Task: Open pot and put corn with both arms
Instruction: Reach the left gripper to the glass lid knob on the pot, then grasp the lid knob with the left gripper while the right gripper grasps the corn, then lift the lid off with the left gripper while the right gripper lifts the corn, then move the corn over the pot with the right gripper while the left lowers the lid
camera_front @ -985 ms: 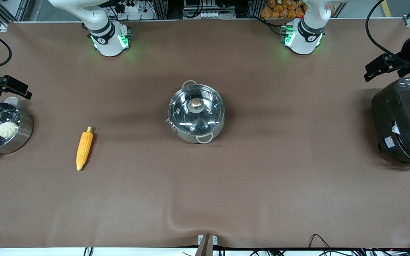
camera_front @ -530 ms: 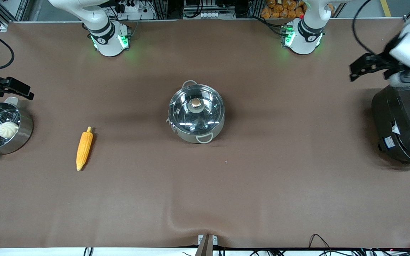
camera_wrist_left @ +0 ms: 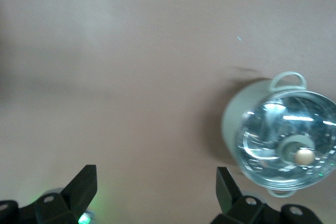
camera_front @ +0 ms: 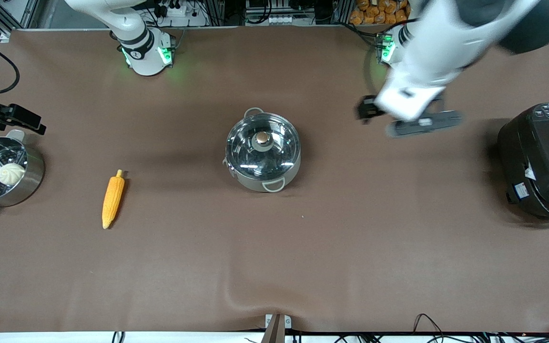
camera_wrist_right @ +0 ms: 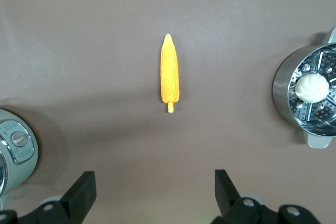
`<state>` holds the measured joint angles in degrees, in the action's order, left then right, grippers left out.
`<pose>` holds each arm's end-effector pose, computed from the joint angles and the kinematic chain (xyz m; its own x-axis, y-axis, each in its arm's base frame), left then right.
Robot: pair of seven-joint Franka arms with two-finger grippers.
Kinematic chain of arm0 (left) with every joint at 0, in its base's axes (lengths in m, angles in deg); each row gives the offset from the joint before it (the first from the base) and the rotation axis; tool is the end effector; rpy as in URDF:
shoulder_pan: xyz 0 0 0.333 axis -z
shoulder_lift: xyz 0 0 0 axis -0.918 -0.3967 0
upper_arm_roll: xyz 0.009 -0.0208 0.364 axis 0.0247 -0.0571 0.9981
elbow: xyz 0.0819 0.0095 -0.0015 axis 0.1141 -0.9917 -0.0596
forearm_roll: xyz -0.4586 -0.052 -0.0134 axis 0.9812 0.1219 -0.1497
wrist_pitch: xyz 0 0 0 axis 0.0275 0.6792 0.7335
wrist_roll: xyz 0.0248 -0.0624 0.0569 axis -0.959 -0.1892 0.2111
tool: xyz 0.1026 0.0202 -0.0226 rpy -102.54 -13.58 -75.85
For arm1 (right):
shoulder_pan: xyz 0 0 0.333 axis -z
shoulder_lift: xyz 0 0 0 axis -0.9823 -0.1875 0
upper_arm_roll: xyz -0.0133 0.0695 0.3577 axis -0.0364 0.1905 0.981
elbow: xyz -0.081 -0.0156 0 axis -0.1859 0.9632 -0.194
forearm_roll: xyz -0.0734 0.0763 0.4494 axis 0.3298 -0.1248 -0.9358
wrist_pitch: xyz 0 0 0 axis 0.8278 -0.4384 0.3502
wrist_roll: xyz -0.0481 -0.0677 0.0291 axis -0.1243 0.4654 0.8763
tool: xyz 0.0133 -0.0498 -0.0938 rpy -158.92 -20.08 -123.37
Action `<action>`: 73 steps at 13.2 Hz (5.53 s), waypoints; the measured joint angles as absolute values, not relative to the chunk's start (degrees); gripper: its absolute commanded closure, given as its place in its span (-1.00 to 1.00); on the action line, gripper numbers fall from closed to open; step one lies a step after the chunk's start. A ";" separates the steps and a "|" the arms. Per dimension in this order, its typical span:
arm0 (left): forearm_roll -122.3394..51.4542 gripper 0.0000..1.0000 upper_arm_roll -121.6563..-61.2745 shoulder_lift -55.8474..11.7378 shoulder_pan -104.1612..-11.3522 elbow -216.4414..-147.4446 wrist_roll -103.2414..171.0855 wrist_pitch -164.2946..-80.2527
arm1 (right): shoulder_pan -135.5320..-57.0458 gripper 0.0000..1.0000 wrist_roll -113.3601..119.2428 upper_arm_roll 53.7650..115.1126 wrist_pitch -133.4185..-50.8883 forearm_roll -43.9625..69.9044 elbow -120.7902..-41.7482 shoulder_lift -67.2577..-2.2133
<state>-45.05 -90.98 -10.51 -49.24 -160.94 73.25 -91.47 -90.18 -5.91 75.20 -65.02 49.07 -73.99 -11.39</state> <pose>0.5874 -0.3785 0.6192 0.9749 0.1898 -0.1165 0.1877 -0.9818 -0.0289 0.6204 -0.0382 0.6544 0.9896 -0.1303 -0.0610 -0.1311 -0.9913 -0.0096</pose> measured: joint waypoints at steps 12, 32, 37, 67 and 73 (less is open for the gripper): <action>-45.06 -1.00 -79.90 -29.83 -21.40 -157.25 98.82 -112.13 | -89.89 -1.00 -4.71 75.03 -83.36 49.07 -87.67 -13.78; -45.06 -0.43 -79.47 -34.85 -19.91 -156.98 98.96 -115.10 | -89.85 -1.00 2.60 76.41 -127.99 45.03 -102.17 -39.32; -45.06 0.01 -79.47 -34.85 -19.35 -156.79 98.96 -115.10 | -87.97 -1.00 5.81 76.41 -128.45 44.51 -101.89 -39.84; -46.46 1.00 -78.91 -8.69 -63.63 -209.81 43.12 -138.72 | -111.77 0.72 -29.56 83.15 -83.83 39.86 -77.19 -27.86; -48.30 0.35 -78.76 -11.54 -65.52 -216.07 43.10 -150.36 | -121.45 0.64 -42.42 83.40 -85.30 42.74 -76.88 -28.65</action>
<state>-48.30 -78.76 -11.54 -65.52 -216.07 43.10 -150.36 -121.45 -42.42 83.40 -85.30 42.74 -76.88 -28.65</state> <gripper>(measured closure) 0.489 0.665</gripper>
